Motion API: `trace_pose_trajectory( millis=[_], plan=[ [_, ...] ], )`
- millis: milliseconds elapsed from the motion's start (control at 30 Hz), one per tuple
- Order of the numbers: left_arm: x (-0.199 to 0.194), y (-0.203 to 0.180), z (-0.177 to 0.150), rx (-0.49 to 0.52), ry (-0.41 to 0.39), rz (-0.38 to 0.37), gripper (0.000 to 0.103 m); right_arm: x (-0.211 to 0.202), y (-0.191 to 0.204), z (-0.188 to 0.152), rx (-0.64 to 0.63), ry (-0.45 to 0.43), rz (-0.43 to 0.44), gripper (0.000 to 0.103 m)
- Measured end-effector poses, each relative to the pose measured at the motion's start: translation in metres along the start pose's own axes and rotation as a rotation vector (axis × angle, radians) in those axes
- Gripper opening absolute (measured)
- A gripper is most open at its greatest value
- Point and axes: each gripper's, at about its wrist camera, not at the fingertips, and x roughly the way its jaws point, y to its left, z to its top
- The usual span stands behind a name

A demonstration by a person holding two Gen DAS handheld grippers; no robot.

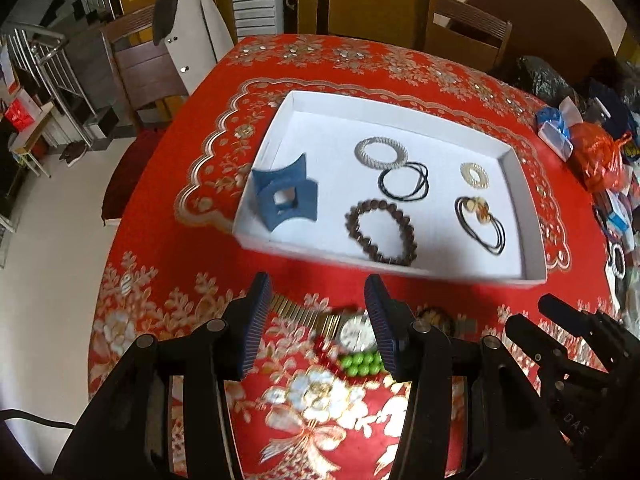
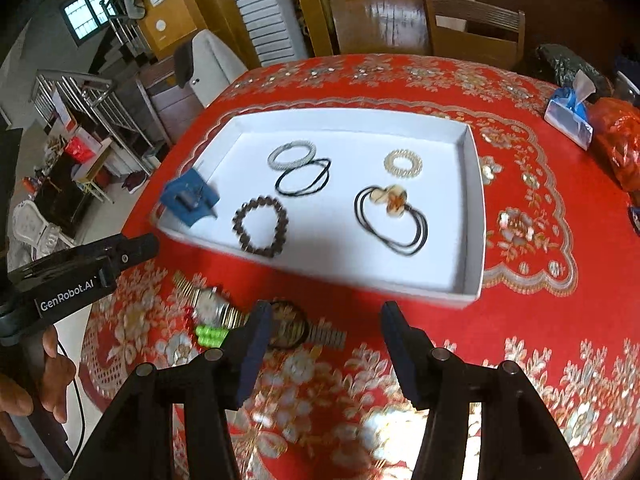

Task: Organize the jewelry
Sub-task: 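Withdraw both tools from the tray toward the watch and bead bracelets, then move both open tools toward the green and red bead bracelets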

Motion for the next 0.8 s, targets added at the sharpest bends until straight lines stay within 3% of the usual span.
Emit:
trace_pose_trajectory(
  millis=[467, 800],
  plan=[
    [-0.013, 0.009, -0.044, 0.030, -0.005, 0.006, 0.048, -0.010, 0.014, -0.038, 0.006, 0.007, -0.008, 0.055],
    [-0.016, 0.010, -0.057, 0.048, -0.002, 0.012, 0.048, -0.010, 0.020, -0.051, 0.010, 0.012, -0.006, 0.055]
  ],
)
